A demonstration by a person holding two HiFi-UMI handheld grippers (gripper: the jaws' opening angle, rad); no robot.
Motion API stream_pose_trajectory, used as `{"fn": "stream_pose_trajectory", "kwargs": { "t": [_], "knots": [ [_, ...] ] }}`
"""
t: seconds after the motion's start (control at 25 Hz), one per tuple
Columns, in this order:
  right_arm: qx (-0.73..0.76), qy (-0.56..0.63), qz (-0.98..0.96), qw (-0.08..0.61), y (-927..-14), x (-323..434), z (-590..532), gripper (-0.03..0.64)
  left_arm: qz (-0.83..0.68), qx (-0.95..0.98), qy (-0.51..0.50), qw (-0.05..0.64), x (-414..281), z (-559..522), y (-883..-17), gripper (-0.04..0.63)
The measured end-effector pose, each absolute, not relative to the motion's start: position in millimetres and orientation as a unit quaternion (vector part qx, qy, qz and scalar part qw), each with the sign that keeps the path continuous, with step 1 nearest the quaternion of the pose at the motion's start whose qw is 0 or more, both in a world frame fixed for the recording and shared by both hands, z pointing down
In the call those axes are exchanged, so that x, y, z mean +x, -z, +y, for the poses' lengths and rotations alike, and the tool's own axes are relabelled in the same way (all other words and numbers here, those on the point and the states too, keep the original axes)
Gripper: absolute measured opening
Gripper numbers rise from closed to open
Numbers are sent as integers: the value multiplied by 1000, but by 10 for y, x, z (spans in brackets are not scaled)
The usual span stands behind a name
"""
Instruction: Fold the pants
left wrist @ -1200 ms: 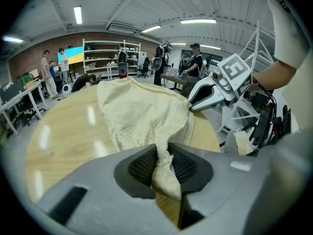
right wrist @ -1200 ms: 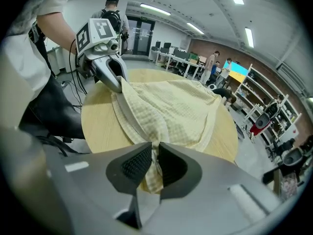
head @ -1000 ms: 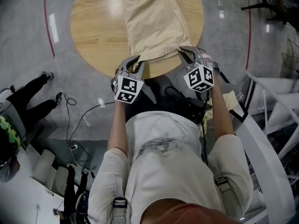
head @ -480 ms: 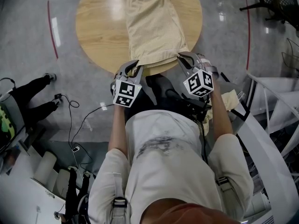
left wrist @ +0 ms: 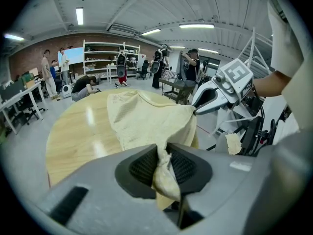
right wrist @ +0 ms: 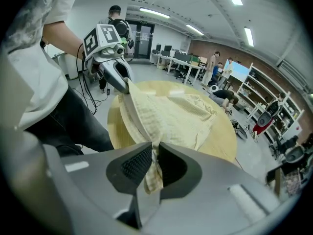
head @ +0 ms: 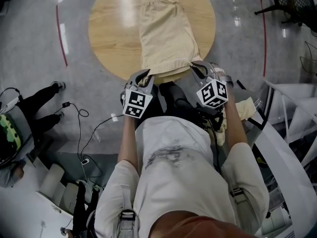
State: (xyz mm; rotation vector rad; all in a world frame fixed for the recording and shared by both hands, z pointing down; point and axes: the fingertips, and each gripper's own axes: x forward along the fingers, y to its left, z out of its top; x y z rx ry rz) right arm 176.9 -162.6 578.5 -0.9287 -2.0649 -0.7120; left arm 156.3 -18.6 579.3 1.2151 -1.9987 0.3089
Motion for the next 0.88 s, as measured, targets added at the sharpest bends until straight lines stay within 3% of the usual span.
{"fn": "stream_pose_trajectory", "kwargs": {
  "t": [0.88],
  "knots": [
    [-279, 264, -829, 406, -5425, 733, -1476, 51, -761, 531, -61, 367, 474, -35, -5487, 66]
  ]
}}
